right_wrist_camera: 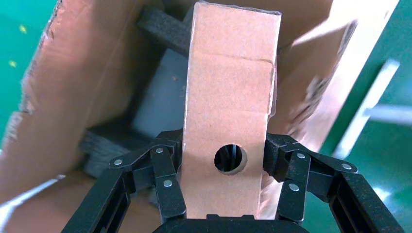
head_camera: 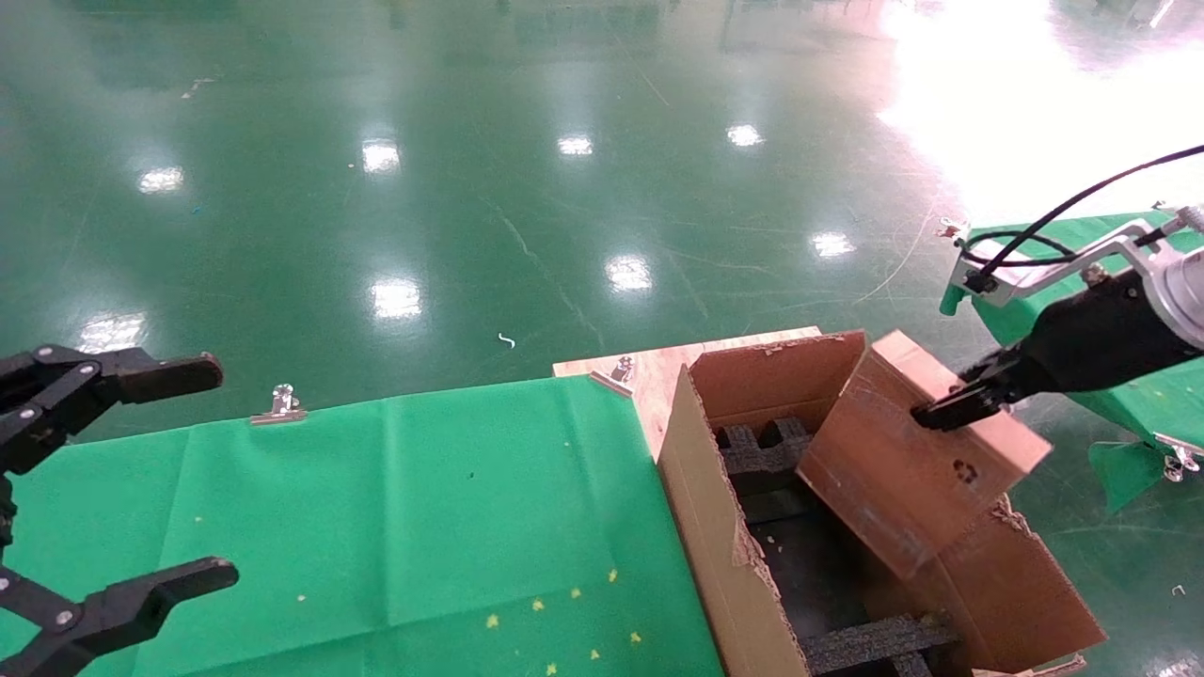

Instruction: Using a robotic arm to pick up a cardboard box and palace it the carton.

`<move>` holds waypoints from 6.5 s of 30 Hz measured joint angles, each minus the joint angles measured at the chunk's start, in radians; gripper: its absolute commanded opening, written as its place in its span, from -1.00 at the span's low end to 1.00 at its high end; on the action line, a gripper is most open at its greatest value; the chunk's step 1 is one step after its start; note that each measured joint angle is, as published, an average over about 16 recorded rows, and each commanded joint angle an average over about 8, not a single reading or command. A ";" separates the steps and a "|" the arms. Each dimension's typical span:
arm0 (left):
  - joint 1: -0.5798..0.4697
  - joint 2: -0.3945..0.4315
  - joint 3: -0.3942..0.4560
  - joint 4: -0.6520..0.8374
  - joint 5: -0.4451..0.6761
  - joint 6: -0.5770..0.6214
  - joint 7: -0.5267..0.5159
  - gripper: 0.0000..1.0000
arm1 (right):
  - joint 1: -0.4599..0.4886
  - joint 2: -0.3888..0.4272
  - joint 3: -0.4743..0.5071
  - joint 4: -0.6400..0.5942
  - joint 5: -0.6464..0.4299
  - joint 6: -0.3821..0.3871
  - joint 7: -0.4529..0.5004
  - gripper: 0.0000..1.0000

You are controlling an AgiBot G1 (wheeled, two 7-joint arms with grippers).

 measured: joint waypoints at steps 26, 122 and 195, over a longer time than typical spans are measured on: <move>0.000 0.000 0.000 0.000 0.000 0.000 0.000 1.00 | -0.044 -0.093 -0.008 -0.178 -0.012 0.061 0.131 -1.00; 0.000 0.000 0.001 0.000 -0.001 -0.001 0.000 1.00 | -0.445 -0.308 0.082 -0.346 0.042 0.444 0.224 -1.00; 0.000 -0.001 0.001 0.001 -0.001 -0.001 0.001 1.00 | -0.078 -0.259 0.218 -0.305 0.234 -0.018 0.008 1.00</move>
